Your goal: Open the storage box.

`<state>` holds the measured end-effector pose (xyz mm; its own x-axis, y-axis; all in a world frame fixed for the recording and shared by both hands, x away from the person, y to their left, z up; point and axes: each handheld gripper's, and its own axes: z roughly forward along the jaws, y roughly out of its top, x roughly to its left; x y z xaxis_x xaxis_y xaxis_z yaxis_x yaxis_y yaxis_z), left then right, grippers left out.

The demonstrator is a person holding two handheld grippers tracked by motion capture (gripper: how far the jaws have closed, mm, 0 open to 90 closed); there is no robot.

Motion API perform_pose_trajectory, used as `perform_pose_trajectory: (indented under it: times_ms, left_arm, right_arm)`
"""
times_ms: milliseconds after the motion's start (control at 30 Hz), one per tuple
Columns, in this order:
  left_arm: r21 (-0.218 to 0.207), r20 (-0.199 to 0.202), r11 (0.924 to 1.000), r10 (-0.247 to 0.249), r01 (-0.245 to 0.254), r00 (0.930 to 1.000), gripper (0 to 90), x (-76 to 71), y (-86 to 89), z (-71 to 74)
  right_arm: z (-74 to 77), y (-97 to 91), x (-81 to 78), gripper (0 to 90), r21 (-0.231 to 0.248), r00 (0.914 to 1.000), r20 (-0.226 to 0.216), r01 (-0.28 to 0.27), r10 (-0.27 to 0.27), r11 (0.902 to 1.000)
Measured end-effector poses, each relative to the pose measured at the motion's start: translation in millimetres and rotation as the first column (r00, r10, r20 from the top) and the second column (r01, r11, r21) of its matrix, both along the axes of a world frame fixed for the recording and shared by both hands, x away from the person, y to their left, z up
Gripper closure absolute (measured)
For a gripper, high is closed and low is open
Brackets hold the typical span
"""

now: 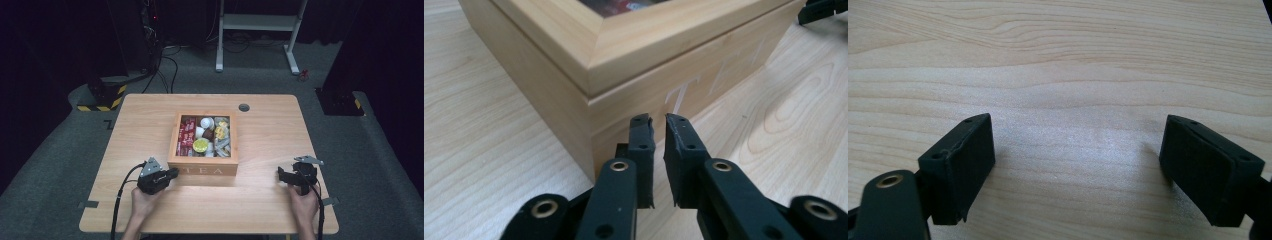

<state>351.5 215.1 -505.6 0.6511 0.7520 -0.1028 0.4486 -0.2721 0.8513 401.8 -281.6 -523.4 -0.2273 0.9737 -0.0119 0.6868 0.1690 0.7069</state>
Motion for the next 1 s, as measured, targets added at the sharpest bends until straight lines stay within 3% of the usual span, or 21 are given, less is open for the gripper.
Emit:
perform_pose_trajectory:
  times_ms: [467,600,1000]
  left_arm:
    - [-0.033,0.002,0.9991,0.029,-0.029,0.9996,90.0,1.2,1.0,4.0]
    - [-0.061,0.001,0.9976,0.033,-0.033,0.9995,90.0,1.1,2.3,6.1]
    - [-0.06,0.007,0.9976,0.036,-0.036,0.9993,90.0,1.5,-0.5,12.7]
  right_arm:
    - [0.0,0.1,0.0,14.3,0.001,1.0,0.0,0.001,-0.001,1.0]
    - [0.0,0.0,0.0,14.3,0.0,1.0,0.0,0.0,0.0,1.0]
    - [0.0,0.0,0.0,14.3,0.0,1.0,0.0,0.0,0.0,1.0]
